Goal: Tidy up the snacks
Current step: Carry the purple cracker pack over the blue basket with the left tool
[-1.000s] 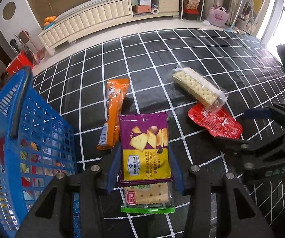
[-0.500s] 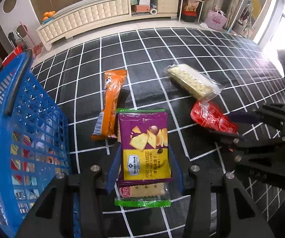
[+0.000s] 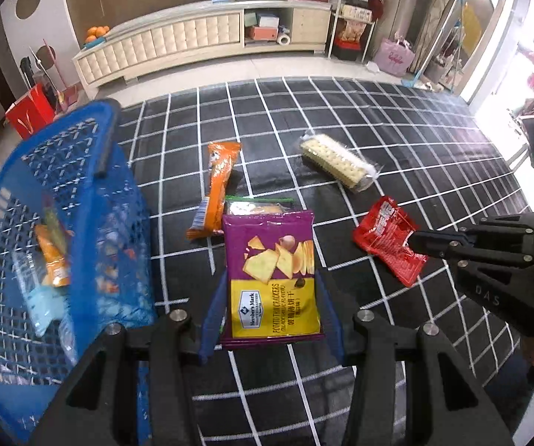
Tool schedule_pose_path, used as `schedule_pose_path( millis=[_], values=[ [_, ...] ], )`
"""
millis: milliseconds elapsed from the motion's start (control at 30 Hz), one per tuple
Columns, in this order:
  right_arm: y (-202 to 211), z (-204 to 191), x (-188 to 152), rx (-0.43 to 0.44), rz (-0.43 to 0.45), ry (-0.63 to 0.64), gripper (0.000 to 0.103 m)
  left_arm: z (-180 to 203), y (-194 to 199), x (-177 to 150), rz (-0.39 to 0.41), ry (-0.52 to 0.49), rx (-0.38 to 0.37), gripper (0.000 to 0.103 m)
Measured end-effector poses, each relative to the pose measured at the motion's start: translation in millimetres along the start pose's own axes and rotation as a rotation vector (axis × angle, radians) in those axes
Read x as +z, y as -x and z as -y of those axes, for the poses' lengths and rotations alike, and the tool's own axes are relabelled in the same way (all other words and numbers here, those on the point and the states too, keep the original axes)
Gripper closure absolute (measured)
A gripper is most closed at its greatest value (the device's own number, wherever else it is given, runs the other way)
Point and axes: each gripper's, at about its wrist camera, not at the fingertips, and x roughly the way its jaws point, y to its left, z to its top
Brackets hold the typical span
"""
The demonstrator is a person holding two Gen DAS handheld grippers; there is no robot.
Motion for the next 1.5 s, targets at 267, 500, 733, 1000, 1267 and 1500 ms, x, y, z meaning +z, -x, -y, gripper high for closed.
schedule_pose_path(
  millis=[267,500,733,1000,1267,1500],
  values=[
    [25,-17,-6,-0.034,0.045,0.008,0.101,-3,55,-22,0.072,-0.025,-0.006,0.059],
    [48,-51,5,-0.012,0.119,0.052,0.1,-22,93,-31,0.122,0.003,0.002,0.059],
    [63,-105,28,0.065,0.172,0.11,0.1,-60,129,-33,0.172,0.04,0.019,0.059],
    [32,-158,59,0.098,0.149,0.144,0.1,-117,139,-35,0.178,0.073,0.09,0.059],
    [7,-180,86,0.116,0.137,0.156,0.1,-176,122,-24,0.134,0.123,0.118,0.059],
    [-11,-190,103,0.119,0.117,0.17,0.1,-198,95,-2,0.103,0.132,0.109,0.059]
  ],
)
